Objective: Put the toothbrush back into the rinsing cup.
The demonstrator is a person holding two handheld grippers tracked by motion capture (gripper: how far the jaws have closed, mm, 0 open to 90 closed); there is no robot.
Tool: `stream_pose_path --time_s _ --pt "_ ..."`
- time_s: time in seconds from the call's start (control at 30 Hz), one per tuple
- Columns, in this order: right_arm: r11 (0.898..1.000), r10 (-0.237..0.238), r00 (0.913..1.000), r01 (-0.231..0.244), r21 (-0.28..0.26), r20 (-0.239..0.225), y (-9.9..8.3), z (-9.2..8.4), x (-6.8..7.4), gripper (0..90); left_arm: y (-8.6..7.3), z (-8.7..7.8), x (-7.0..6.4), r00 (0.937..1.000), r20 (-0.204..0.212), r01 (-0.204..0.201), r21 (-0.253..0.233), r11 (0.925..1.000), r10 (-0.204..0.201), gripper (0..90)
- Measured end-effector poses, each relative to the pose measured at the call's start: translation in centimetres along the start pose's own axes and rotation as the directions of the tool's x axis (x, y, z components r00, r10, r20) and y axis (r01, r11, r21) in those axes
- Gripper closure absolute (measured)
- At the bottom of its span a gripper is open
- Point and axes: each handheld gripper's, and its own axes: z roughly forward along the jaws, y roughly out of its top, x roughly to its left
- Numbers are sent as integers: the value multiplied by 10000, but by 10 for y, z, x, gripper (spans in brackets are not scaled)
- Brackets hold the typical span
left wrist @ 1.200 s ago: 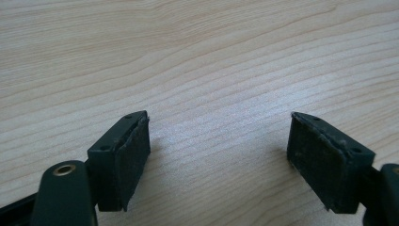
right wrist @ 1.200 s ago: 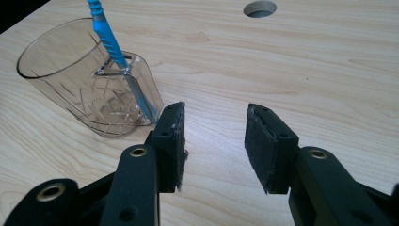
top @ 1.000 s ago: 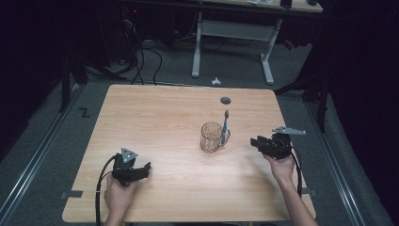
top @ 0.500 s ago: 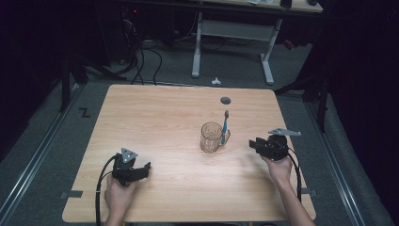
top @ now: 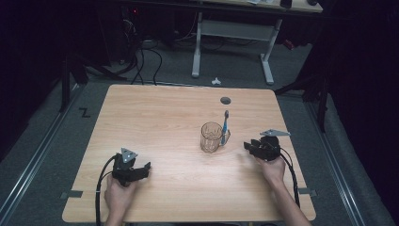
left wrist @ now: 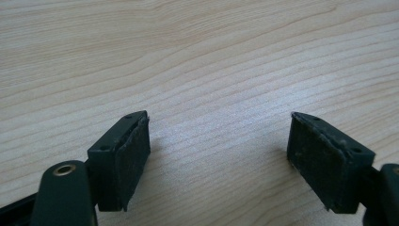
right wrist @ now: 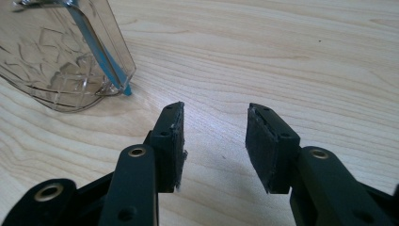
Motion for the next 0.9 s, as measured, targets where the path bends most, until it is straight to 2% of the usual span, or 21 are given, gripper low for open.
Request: stream_pose_path --time_s 0.53,0.77,0.83,0.9 --pt "9986 -266 9986 244 465 461 -8 25 4 549 0 0 0 10000 1 0 1 10000 0 223" --pt "9997 -209 9977 201 140 649 -13 25 4 542 0 0 0 10000 -1 -1 2 10000 1 223" --pt "9993 -343 9964 332 153 771 -13 25 5 527 0 0 0 10000 0 1 1 10000 -1 223" --pt "9978 -668 9929 661 101 986 -14 27 7 507 0 0 0 10000 1 -2 2 10000 2 223"
